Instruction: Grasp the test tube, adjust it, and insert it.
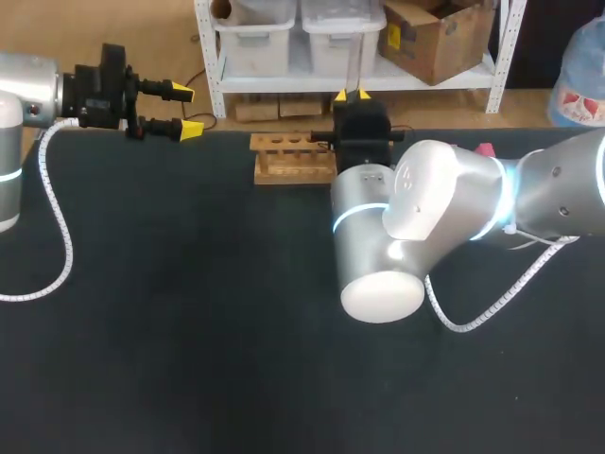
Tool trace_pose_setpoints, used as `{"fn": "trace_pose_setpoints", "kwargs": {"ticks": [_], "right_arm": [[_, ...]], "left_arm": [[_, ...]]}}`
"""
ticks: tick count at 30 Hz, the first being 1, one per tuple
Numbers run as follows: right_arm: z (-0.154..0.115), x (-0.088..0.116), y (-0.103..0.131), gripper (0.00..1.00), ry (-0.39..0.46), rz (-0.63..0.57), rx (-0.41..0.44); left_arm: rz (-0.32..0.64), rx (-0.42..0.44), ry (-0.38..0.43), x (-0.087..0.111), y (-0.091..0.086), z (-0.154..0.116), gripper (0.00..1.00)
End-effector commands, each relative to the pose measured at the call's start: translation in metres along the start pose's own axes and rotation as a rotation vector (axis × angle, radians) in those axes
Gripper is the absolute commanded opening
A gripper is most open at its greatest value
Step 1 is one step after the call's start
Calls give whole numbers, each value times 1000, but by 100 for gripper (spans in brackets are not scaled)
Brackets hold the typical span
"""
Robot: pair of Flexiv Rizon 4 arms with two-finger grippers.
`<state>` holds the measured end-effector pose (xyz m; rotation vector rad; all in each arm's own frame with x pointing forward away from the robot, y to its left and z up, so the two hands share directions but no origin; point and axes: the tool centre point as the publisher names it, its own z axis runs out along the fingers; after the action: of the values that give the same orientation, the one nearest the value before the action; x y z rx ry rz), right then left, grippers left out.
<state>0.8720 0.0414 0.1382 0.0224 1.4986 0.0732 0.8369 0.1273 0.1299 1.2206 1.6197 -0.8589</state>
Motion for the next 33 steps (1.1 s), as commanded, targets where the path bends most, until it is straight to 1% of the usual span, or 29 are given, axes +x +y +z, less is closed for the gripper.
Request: {"fn": "trace_pose_setpoints", "kwargs": {"ticks": [1, 16, 27, 33], "right_arm": [[4, 5, 0, 0, -3, -2, -156], [3, 30, 1, 0, 39, -7, -155], [3, 51, 0, 0, 87, -4, -149], [3, 58, -1, 0, 99, 6, -135]], "left_arm": [[2, -5, -2, 1, -2, 0, 100], [2, -5, -2, 1, -2, 0, 100], [2, -5, -2, 1, -2, 0, 100], [2, -5, -2, 1, -2, 0, 100]]}}
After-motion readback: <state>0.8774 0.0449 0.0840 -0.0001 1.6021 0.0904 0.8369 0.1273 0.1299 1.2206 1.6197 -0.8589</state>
